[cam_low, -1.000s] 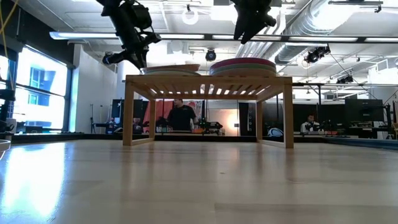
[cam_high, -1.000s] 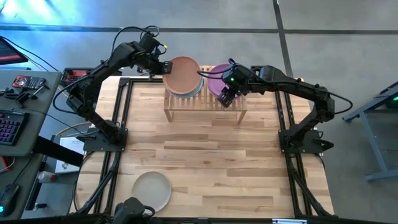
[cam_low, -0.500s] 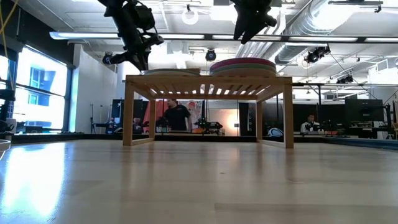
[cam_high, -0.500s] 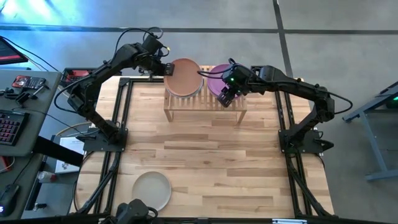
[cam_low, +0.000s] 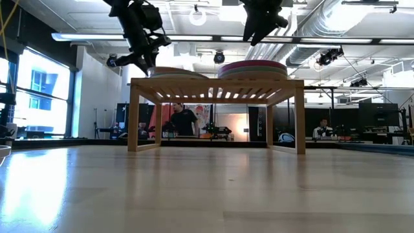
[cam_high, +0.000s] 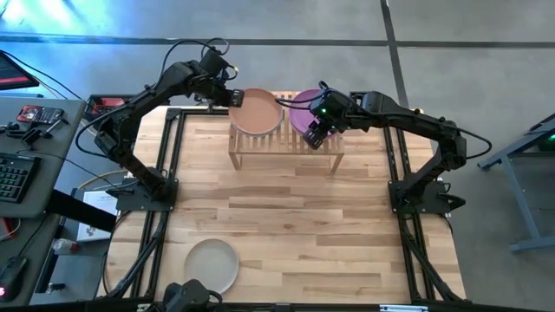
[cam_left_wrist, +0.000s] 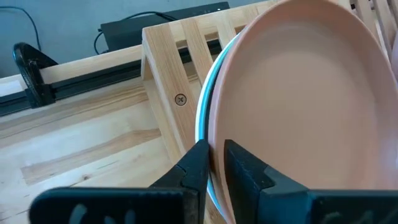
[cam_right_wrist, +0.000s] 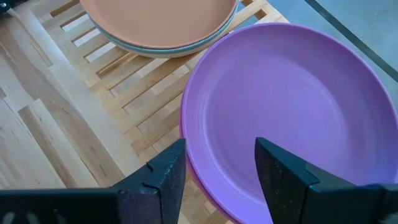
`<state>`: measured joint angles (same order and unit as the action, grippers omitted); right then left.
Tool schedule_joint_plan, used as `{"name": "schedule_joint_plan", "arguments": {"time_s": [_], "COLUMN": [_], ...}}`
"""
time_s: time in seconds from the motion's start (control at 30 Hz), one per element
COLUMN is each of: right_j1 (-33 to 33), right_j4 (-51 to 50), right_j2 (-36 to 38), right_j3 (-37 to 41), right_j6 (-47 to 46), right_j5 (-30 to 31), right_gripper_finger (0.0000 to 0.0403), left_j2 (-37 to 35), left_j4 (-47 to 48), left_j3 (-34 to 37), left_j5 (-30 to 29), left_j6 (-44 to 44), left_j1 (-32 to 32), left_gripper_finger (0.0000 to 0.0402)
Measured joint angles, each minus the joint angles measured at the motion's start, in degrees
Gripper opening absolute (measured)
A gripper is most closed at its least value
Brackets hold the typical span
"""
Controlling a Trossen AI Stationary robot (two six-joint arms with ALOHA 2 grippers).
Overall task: Place and stack plates onto a shelf
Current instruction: Stack the brown plate on the light green plate on the shelf
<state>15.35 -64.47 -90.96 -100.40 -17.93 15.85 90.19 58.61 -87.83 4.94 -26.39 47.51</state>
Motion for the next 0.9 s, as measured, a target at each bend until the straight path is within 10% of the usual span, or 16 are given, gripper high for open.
{"name": "schedule_joint_plan", "arguments": {"time_s": [0.9], "right_j1": [0.00], "right_j4": [-0.63], "right_j2": [0.00], "right_j3": [0.00], "right_j6": [0.02], "right_j5": [-0.01], "right_gripper_finger": [0.0167], "left_j2": [-0.76], "left_j4": [-7.04], "left_j3": [-0.01], "left_j5": [7.92], "left_j6": [3.54], "left_j1": [-4.32], "left_gripper_finger": [0.0053]}}
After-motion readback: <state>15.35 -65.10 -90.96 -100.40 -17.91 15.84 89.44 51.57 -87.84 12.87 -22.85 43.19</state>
